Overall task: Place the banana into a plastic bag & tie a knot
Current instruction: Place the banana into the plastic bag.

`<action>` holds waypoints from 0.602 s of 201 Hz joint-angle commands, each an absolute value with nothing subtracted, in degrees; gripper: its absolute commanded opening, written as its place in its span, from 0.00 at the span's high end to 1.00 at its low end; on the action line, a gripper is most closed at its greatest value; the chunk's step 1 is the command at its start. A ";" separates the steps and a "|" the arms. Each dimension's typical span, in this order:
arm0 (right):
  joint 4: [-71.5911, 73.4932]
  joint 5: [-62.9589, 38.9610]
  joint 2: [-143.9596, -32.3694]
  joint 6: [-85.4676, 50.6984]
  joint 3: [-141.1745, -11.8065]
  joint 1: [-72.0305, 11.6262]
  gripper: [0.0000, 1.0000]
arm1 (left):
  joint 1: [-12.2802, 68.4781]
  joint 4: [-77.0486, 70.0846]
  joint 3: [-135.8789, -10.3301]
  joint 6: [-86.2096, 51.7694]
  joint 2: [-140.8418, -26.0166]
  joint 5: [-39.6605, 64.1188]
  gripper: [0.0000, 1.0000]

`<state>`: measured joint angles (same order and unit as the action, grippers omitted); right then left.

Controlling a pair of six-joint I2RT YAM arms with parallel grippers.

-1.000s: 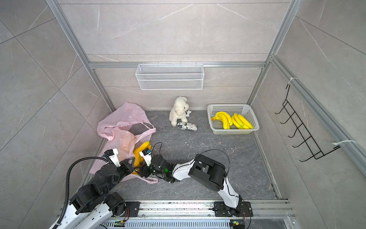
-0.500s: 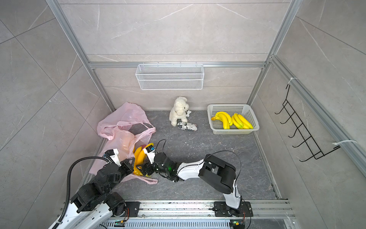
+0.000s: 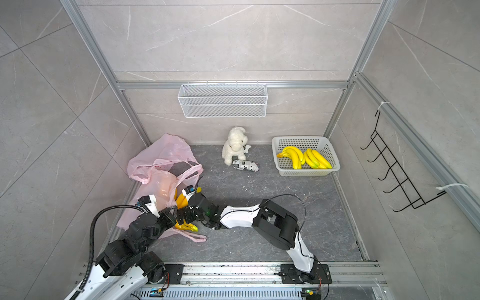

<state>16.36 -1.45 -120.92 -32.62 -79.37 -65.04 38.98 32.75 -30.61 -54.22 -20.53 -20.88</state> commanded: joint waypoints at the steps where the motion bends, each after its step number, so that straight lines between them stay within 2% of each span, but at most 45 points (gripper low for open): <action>1: 9.91 1.49 -123.93 -36.32 -83.47 -65.74 0.11 | 39.29 31.49 -30.24 -54.21 -19.42 -19.59 1.00; 10: 9.51 2.10 -124.41 -36.73 -84.16 -65.74 0.19 | 39.29 31.77 -30.28 -54.18 -19.03 -19.80 1.00; 19: 9.49 1.81 -124.60 -36.87 -84.75 -65.77 0.34 | 39.29 32.29 -30.38 -54.00 -18.63 -20.19 1.00; 28: 9.78 1.33 -124.50 -37.18 -85.01 -65.75 0.45 | 39.29 33.54 -30.57 -54.24 -18.29 -21.09 1.00; 48: 11.01 1.09 -122.72 -37.29 -83.84 -65.96 0.61 | 39.28 36.79 -30.98 -54.99 -17.09 -23.38 1.00; 93: 21.27 -3.12 -116.39 -38.18 -76.10 -65.94 0.83 | 39.29 39.17 -32.04 -53.01 -17.34 -23.67 1.00; 121: 29.77 -7.87 -114.41 -39.45 -72.05 -66.01 0.85 | 39.29 38.18 -33.01 -51.90 -17.65 -23.62 1.00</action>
<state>19.27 -2.94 -118.50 -37.82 -75.02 -65.67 39.00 38.35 -30.30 -53.93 -17.15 -22.44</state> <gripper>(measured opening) 0.356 0.056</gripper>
